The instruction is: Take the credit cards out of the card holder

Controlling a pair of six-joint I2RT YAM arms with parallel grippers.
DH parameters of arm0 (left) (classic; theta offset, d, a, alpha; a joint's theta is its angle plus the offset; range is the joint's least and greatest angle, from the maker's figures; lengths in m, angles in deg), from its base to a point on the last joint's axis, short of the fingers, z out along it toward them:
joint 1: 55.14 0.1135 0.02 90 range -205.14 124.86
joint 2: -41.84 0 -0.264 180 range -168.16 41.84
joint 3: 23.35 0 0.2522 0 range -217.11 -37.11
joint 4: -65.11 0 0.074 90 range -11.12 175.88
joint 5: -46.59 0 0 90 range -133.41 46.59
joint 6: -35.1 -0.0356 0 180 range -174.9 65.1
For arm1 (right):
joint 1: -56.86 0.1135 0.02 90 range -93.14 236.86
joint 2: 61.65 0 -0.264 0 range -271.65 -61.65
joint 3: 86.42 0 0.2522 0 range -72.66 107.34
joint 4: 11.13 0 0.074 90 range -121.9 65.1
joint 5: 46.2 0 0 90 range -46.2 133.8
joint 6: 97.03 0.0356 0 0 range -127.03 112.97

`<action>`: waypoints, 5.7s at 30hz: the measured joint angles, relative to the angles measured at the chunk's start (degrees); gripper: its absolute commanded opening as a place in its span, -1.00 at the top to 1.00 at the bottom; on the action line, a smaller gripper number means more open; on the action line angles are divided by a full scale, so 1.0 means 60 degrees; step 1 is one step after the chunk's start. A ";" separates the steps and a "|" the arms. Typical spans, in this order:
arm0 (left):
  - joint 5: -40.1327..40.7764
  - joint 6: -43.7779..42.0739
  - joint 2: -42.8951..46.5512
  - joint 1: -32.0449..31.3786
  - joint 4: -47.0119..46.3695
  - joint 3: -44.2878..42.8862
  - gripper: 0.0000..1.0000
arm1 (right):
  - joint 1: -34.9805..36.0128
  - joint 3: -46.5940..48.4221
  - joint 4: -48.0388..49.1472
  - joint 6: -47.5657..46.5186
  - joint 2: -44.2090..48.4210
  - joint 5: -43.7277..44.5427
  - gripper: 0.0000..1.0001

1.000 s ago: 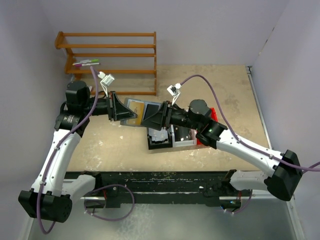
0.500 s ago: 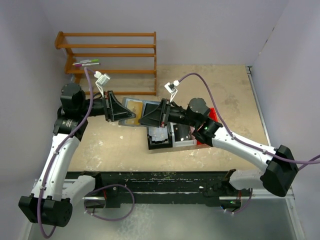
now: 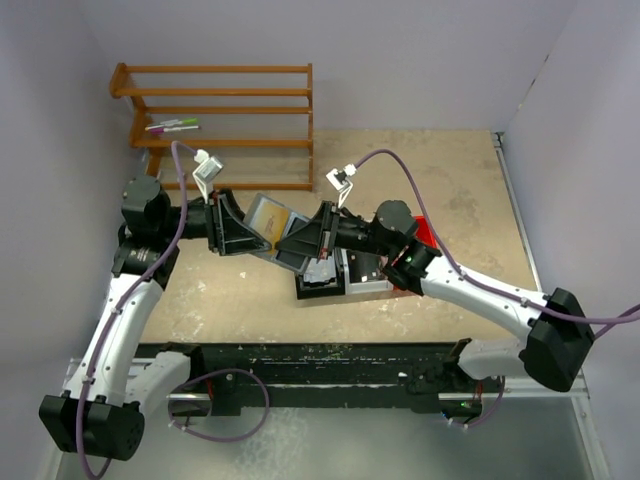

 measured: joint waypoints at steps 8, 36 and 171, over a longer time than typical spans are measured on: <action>-0.0466 0.0729 0.0237 -0.0058 -0.0951 0.0160 0.29 | 0.0000 -0.0229 0.0226 -0.0015 0.0470 0.0004 1.00; -0.0222 0.1676 0.0226 -0.0047 -0.1836 0.0237 0.72 | -0.0055 -0.0455 0.0517 -0.0004 0.0969 -0.0251 0.13; 0.9879 -0.8681 0.2881 0.1887 -0.1789 0.7715 -0.99 | -0.4951 -0.6317 -0.5741 -0.6171 0.9388 1.3340 -0.99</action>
